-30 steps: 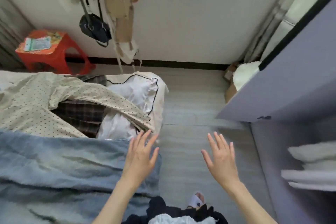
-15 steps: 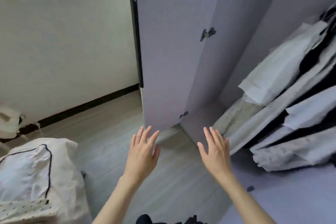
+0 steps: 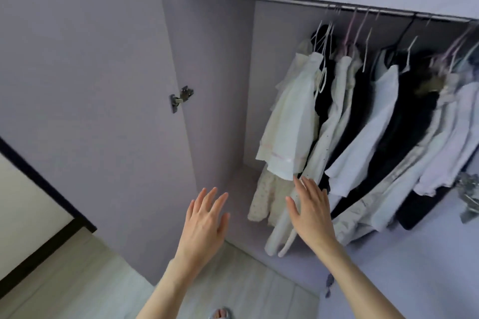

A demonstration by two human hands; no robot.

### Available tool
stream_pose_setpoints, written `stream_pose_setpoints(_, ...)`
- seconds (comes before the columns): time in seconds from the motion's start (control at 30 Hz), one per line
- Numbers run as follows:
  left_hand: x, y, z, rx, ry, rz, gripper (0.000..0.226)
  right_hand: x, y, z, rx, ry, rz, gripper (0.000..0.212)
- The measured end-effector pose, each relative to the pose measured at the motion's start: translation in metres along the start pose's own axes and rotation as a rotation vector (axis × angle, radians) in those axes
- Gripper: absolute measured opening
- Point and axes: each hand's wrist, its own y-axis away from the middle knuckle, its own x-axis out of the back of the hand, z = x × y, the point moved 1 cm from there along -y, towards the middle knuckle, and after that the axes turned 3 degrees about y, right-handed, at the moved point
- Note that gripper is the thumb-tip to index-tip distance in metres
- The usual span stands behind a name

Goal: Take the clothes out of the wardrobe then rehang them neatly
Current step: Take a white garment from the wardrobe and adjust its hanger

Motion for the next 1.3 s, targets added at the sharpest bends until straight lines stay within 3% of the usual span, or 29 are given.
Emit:
stream_pose_setpoints(0.23,0.028,-0.133,0.007,-0.193,0.081,0.039,0.044,0.029,-0.094,0.012,-0.097,-0.129,0.204,0.053)
stream_pose_setpoints(0.33,0.032,-0.179,0.029,-0.262,0.159,0.027,0.042,0.052,-0.134,0.013,-0.079,-0.164,0.318,0.041)
stream_pose_setpoints(0.43,0.033,-0.215,0.060,-0.395,0.238,0.054,0.043,0.072,-0.170,0.019,-0.052,-0.159,0.375,0.041)
stream_pose_setpoints(0.63,0.017,-0.273,0.113,-0.416,0.395,0.026,0.068,0.093,-0.234,0.033,-0.134,-0.345,0.308,0.052)
stream_pose_setpoints(0.73,0.005,-0.296,0.127,-0.456,0.406,0.031,0.064,0.085,-0.242,0.041,-0.073,-0.340,0.229,0.054)
stream_pose_setpoints(1.07,-0.002,-0.325,0.130,-0.675,0.241,0.098,0.051,0.071,-0.239,0.071,0.048,-0.434,0.294,0.054)
stream_pose_setpoints(1.2,0.008,-0.338,0.130,-0.654,0.184,0.223,0.033,0.067,-0.240,0.074,0.058,-0.401,0.360,0.052)
stream_pose_setpoints(1.3,0.017,-0.356,0.133,-0.490,0.137,0.251,0.018,0.065,-0.241,0.075,0.060,-0.405,0.377,0.050)
